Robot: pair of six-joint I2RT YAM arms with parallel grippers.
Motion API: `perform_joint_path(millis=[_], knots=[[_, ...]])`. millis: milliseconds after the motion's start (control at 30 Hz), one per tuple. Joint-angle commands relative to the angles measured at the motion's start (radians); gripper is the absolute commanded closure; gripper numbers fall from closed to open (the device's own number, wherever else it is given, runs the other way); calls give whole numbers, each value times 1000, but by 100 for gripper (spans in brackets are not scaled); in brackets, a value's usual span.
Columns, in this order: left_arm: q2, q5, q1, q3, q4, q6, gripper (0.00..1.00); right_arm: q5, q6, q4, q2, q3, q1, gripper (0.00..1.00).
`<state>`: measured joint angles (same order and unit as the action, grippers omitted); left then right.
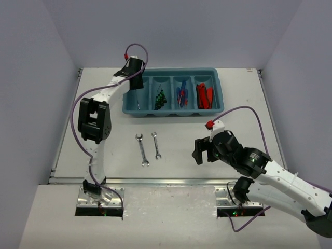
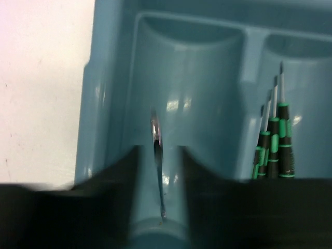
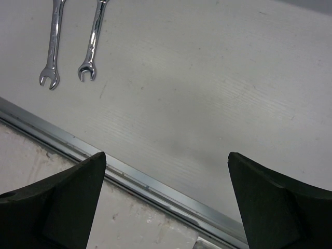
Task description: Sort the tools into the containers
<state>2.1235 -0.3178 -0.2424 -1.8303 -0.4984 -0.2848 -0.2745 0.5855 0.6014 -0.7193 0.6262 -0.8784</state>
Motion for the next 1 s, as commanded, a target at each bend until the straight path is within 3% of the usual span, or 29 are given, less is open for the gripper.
perform_joint_path(millis=[0, 133, 300, 467, 567, 767, 967], knots=[[-90, 7, -5, -95, -53, -32, 24, 59, -13, -73, -43, 1, 5, 1], [-309, 9, -61, -75, -51, -82, 0, 133, 30, -157, -195, 14, 5, 1], [-724, -90, -202, 158, -59, -179, 0, 124, 131, -210, -489, 155, -15, 1], [-1201, -3, -218, 663, -10, -240, 0, 21, 227, -181, -829, 377, -39, 1], [-1415, -21, -218, 847, -94, -232, 0, 0, 251, -134, -999, 521, -53, 1], [-1629, -12, -216, 946, -149, -167, 0, -44, 277, -4, -1298, 817, -87, 15], [-1655, 2, -216, 1008, -114, -156, 0, -47, 275, 66, -1450, 958, -92, 44]])
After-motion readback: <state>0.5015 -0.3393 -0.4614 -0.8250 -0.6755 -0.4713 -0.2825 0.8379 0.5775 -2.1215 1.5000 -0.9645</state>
